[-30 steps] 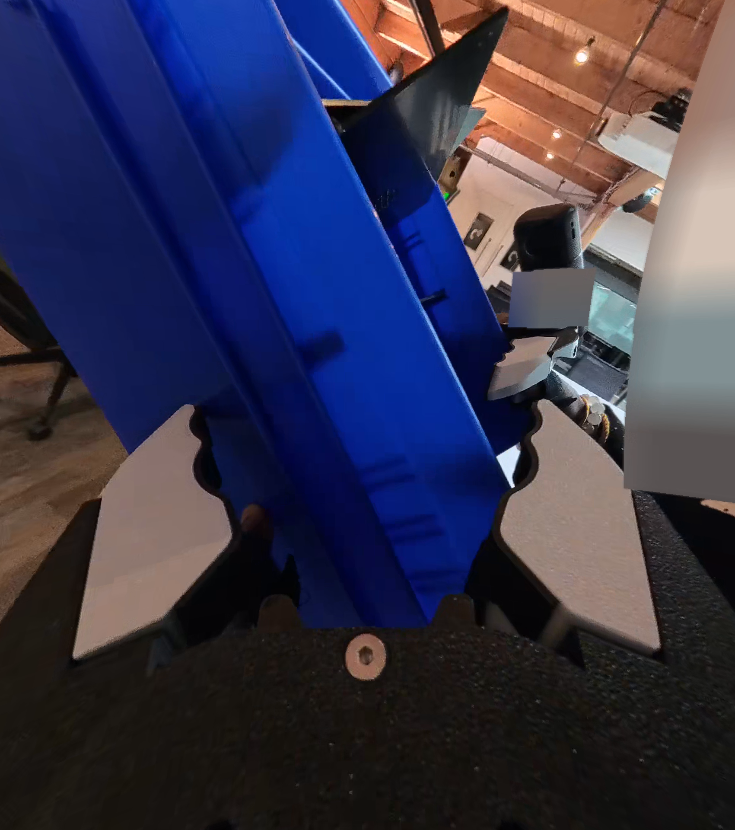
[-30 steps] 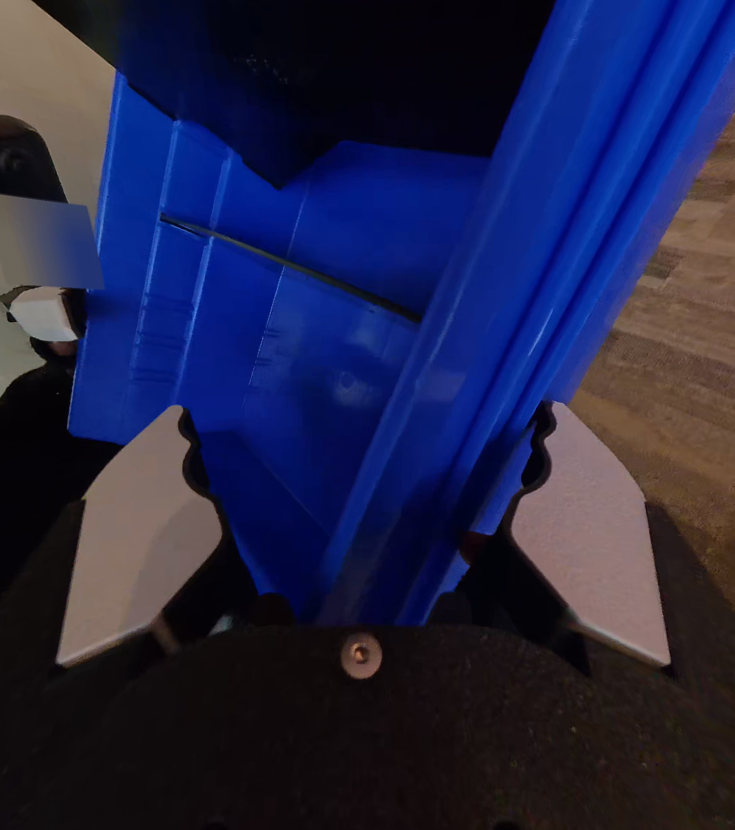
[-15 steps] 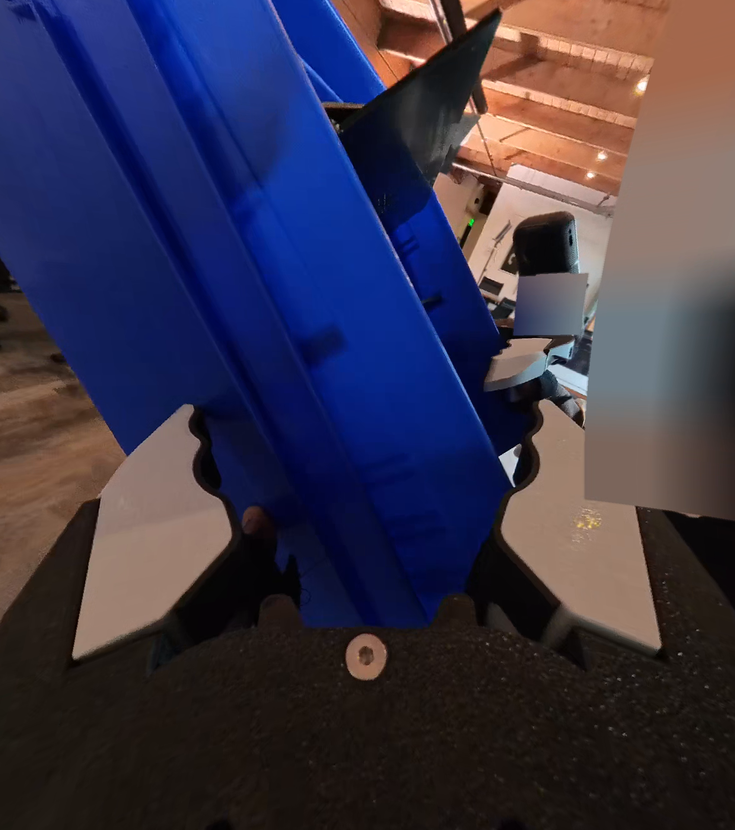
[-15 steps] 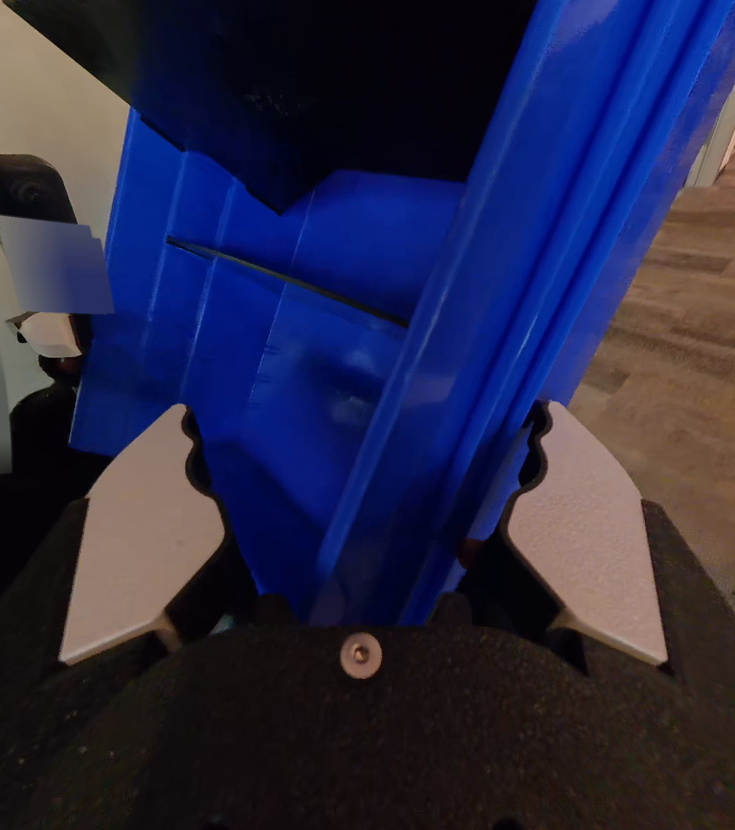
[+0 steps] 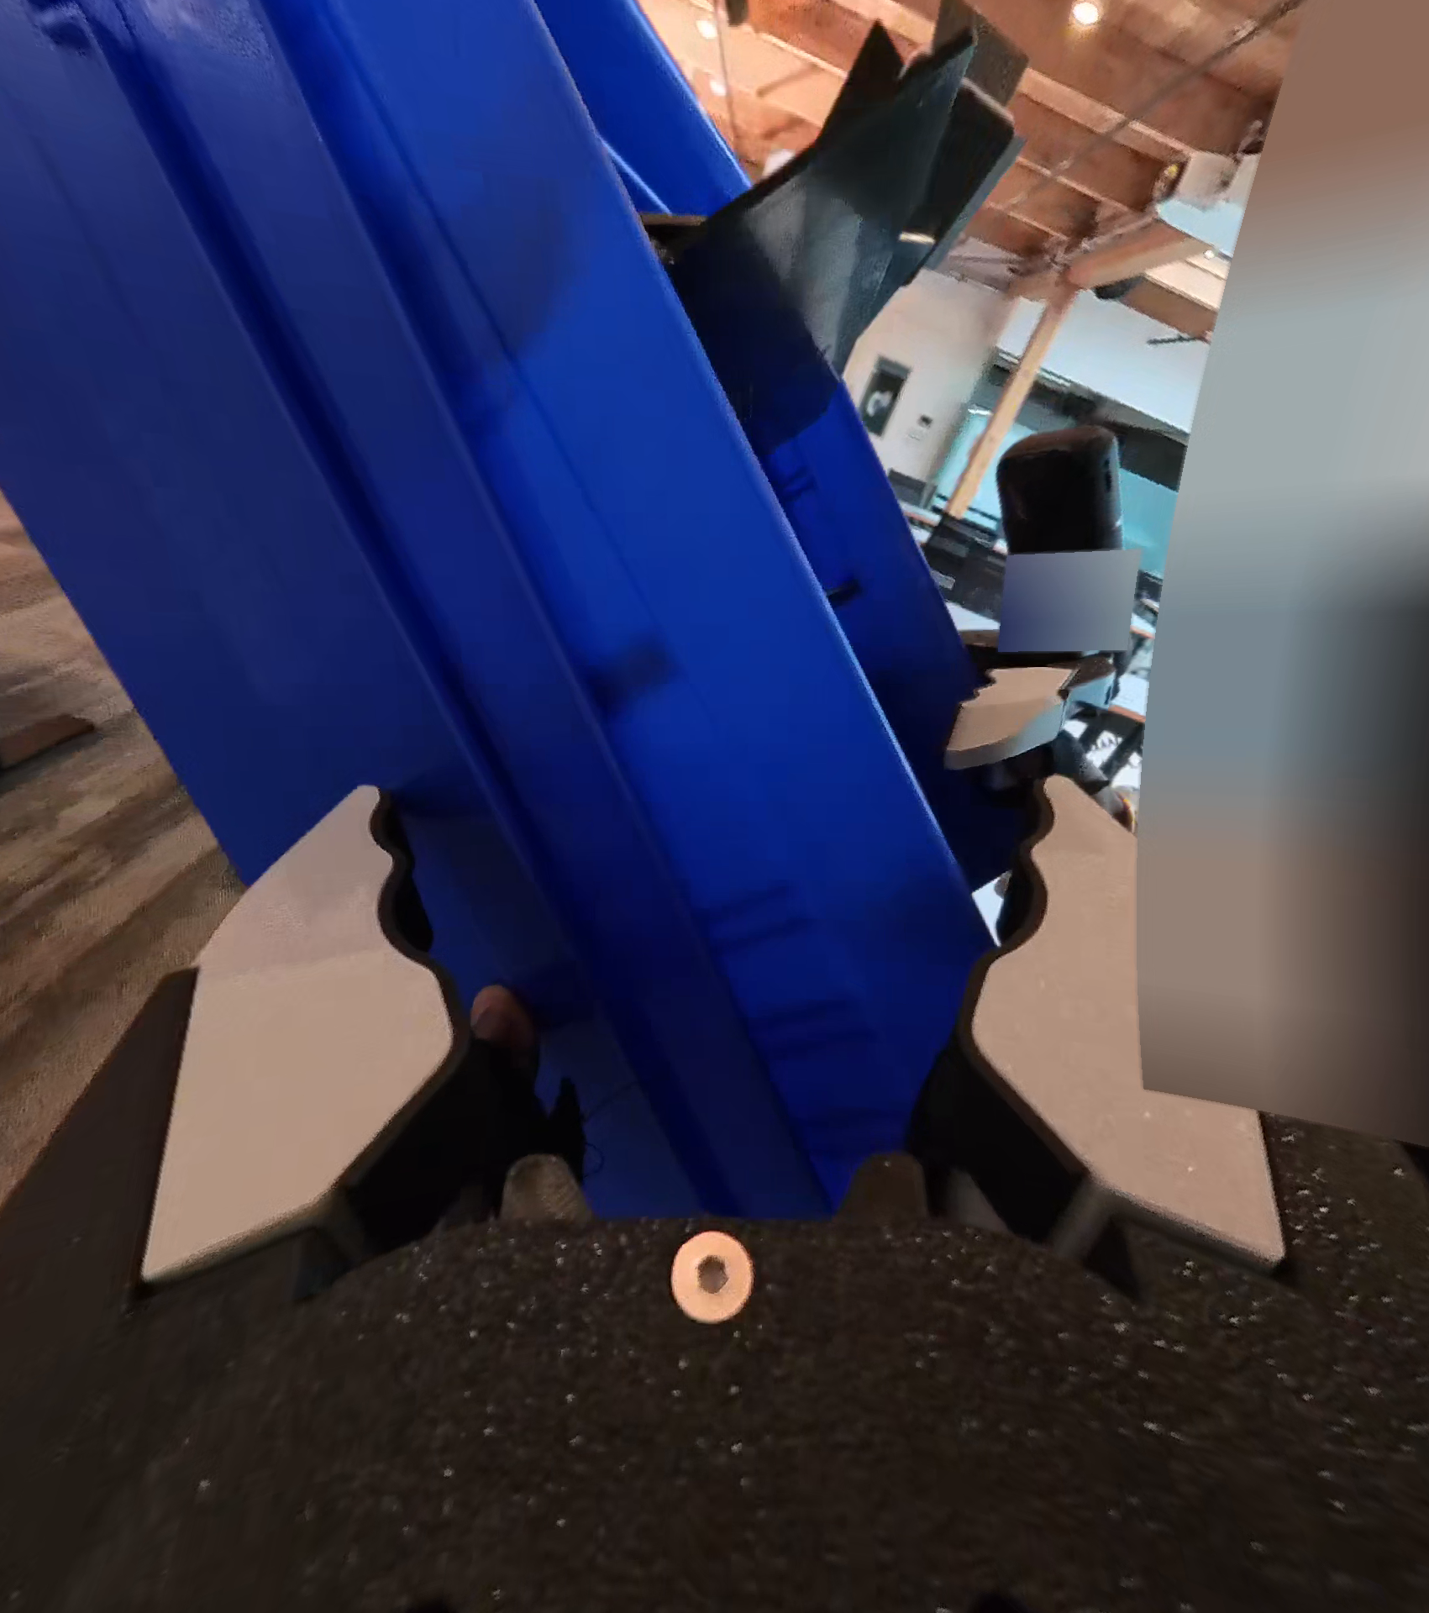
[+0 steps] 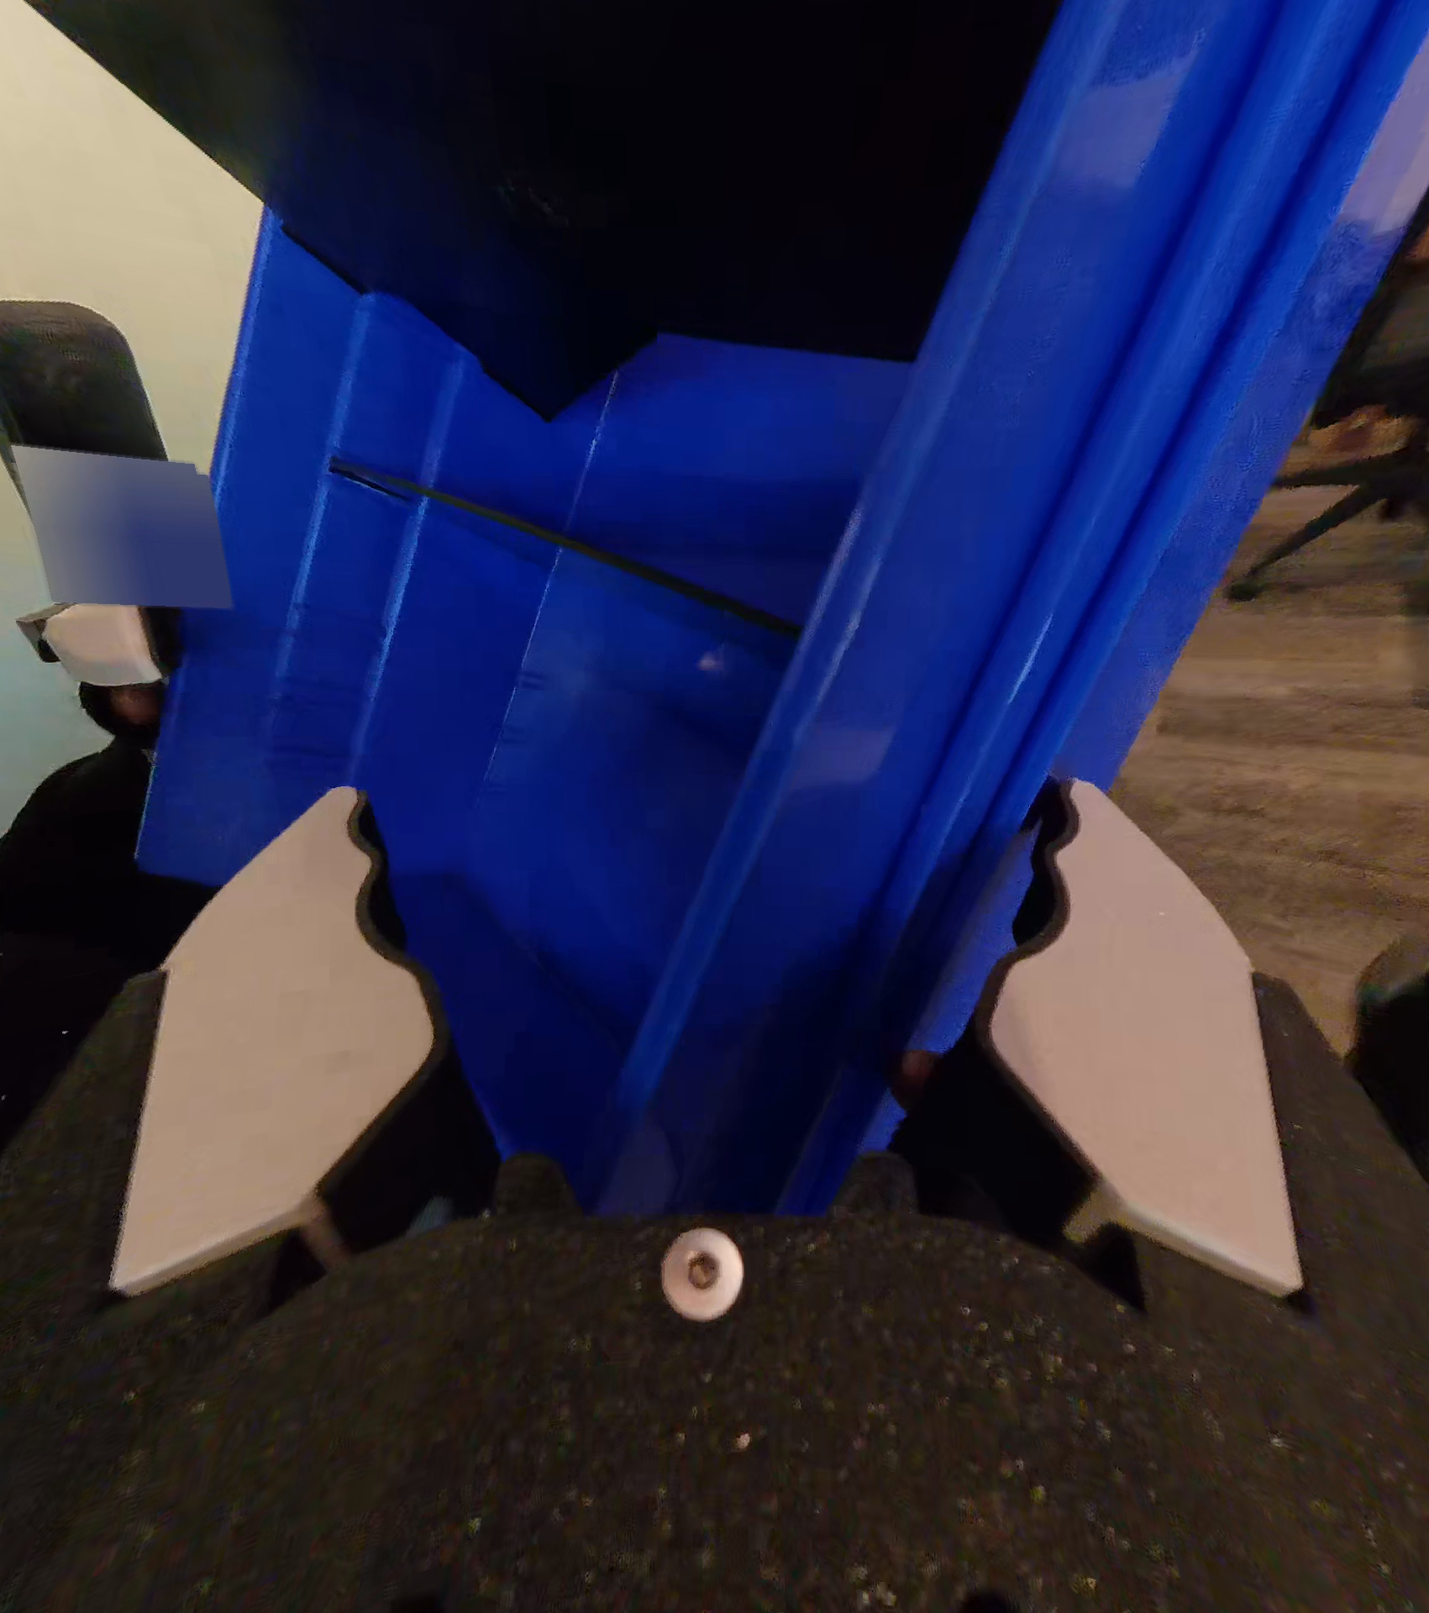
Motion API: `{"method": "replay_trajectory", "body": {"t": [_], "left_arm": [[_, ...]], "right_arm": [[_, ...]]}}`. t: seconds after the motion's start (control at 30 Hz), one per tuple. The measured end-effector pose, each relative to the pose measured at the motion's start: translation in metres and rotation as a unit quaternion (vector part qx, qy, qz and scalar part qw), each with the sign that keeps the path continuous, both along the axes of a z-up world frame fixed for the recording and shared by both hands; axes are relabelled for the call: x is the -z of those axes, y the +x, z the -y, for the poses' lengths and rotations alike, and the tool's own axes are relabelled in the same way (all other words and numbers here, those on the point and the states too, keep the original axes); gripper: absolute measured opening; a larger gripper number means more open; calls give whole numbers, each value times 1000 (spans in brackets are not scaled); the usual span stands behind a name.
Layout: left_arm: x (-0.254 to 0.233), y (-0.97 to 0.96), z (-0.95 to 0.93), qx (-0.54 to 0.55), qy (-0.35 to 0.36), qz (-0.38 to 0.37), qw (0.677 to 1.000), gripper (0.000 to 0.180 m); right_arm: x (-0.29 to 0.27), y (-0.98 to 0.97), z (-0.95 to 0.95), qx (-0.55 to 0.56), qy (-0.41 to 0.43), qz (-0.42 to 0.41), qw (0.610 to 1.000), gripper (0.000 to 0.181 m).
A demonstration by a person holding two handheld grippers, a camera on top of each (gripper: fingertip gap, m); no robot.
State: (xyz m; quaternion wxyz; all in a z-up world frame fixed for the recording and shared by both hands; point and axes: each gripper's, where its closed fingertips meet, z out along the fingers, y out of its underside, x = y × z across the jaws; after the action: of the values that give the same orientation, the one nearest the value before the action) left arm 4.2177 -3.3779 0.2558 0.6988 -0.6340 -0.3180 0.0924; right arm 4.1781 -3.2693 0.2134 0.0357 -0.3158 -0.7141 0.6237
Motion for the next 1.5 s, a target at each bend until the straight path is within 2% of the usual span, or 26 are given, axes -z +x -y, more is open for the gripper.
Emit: {"method": "replay_trajectory", "body": {"t": [0.37, 0.57, 0.8, 1.07, 1.23, 1.5], "left_arm": [[-9, -512, -41, 135, -29, 4, 990, 129], [6, -755, -149, 302, 3, 22, 953, 129], [17, -990, -345, 454, 8, 33, 890, 129], [-1, -1251, -593, 490, 0, 45, 871, 128], [14, -1400, -764, 515, 2, 48, 856, 128], [9, -1603, -1085, 605, 23, 71, 792, 128]], "right_arm": [[-5, -482, -43, 132, -23, 4, 991, 137], [2, -688, -149, 300, 3, 17, 954, 138], [11, -890, -328, 447, 7, 32, 894, 141], [-6, -1141, -570, 484, -10, 39, 874, 142], [6, -1286, -739, 510, -3, 45, 859, 141], [-6, -1473, -1045, 601, 14, 69, 796, 141]]}}
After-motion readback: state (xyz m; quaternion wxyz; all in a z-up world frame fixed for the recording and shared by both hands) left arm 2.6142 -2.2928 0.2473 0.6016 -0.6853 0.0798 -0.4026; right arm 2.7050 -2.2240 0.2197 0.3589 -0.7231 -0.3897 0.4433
